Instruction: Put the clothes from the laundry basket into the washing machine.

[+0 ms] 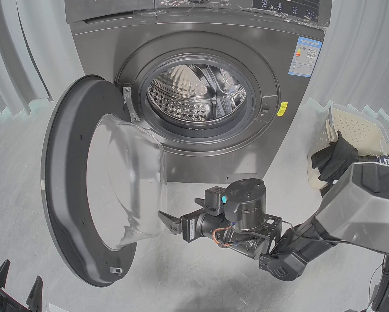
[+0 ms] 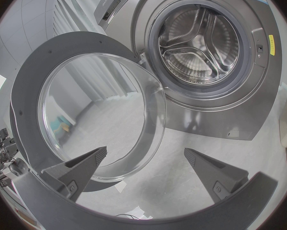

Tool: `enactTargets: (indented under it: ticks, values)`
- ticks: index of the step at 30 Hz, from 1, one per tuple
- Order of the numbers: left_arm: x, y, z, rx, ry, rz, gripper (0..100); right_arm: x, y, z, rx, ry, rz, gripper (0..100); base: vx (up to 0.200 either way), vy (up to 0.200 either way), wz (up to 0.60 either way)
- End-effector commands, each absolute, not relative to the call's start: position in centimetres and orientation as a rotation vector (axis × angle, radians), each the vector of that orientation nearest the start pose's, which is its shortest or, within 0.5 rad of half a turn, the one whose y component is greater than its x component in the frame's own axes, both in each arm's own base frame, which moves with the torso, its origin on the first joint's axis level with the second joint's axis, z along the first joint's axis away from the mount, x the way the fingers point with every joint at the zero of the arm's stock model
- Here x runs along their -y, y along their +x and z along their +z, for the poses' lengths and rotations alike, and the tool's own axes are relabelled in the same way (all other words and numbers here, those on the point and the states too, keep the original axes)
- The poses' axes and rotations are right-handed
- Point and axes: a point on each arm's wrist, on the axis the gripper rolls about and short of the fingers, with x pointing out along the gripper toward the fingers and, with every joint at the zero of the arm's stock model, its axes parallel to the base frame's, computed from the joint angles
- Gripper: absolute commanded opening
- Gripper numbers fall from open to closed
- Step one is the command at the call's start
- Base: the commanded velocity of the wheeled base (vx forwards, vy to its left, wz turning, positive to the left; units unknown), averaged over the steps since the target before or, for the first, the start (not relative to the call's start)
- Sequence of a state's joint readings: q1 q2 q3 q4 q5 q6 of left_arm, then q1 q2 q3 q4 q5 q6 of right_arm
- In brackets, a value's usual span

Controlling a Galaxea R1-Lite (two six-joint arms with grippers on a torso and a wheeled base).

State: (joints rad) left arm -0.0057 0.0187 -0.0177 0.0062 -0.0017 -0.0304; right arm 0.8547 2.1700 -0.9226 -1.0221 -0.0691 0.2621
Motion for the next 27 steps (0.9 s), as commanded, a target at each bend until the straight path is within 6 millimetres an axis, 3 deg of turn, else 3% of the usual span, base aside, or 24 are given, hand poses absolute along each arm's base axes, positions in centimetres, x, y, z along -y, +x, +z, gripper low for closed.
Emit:
enactTargets:
  ticks: [1, 5, 11, 15, 20, 27]
  values:
    - [0.0, -2.2, 7.6, -0.022, -0.031, -0.007, 100, -30.7, 26.1, 7.8, -0.295, 0.163, 0.762, 100, 0.0, 0.0, 0.0]
    - [0.0, -2.2, 7.6, -0.022, -0.031, -0.007, 100, -30.5, 26.2, 8.2, -0.293, 0.195, 0.759, 100, 0.0, 0.0, 0.0]
    - [0.0, -2.2, 7.6, -0.023, -0.031, -0.007, 100, -29.7, 27.9, 8.9, -0.28, 0.207, 0.717, 100, 0.0, 0.0, 0.0]
    - [0.0, -2.2, 7.6, -0.023, -0.031, -0.007, 100, -30.1, 28.2, 8.7, -0.295, 0.199, 0.712, 100, 0.0, 0.0, 0.0]
    - [0.0, -2.2, 7.6, -0.023, -0.031, -0.007, 100, -32.0, 28.2, 6.5, -0.32, 0.158, 0.736, 100, 0.0, 0.0, 0.0]
    - [0.0, -2.2, 7.6, -0.023, -0.031, -0.009, 100, -33.0, 27.6, 7.6, -0.283, 0.181, 0.77, 100, 0.0, 0.0, 0.0]
